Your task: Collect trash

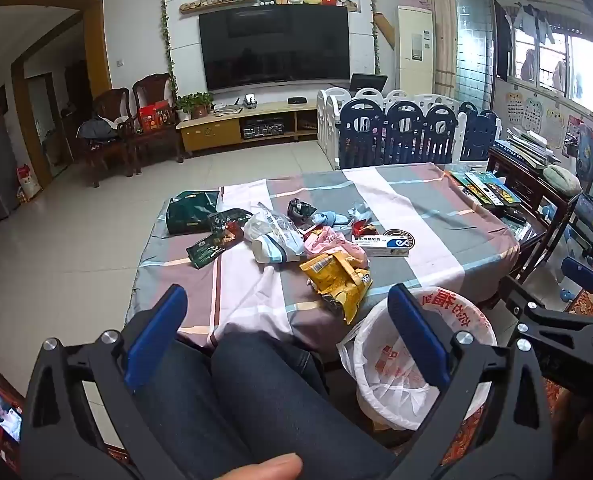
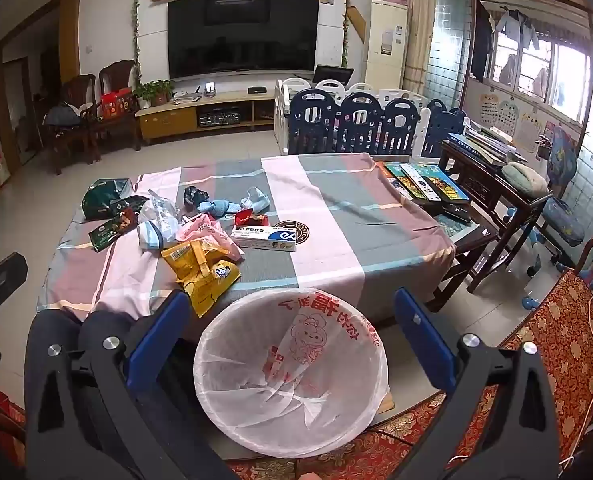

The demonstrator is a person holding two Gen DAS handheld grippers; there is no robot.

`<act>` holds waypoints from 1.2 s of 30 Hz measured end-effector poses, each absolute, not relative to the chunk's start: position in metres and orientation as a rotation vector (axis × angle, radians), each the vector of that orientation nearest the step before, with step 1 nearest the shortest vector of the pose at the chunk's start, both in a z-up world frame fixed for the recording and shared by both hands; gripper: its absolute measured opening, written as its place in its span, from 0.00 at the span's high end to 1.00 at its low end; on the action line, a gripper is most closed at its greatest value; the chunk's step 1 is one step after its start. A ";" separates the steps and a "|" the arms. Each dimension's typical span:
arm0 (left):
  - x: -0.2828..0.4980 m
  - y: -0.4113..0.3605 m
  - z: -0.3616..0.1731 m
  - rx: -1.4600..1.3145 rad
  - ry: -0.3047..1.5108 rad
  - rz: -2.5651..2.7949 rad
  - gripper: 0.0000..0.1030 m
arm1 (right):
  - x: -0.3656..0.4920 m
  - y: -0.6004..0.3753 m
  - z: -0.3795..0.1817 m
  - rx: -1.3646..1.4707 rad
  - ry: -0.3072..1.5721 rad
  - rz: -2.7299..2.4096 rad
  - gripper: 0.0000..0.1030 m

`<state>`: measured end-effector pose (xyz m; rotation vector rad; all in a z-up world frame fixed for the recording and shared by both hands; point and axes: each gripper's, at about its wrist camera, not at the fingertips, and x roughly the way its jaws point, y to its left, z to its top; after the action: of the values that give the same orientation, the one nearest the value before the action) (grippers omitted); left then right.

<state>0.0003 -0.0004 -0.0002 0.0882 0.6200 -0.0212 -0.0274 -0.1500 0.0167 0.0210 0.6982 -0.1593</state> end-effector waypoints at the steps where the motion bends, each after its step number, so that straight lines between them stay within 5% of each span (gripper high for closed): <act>1: 0.000 0.000 0.000 0.087 0.620 -0.022 0.03 | -0.027 -0.150 0.017 0.026 0.699 -0.157 0.03; 36: 0.002 0.001 -0.009 0.094 0.640 -0.019 0.03 | -0.029 -0.149 0.010 0.023 0.706 -0.158 0.03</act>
<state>0.0020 0.0006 -0.0090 0.0937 0.6401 -0.0190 -0.0285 -0.1492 0.0098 0.0228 0.7063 -0.1579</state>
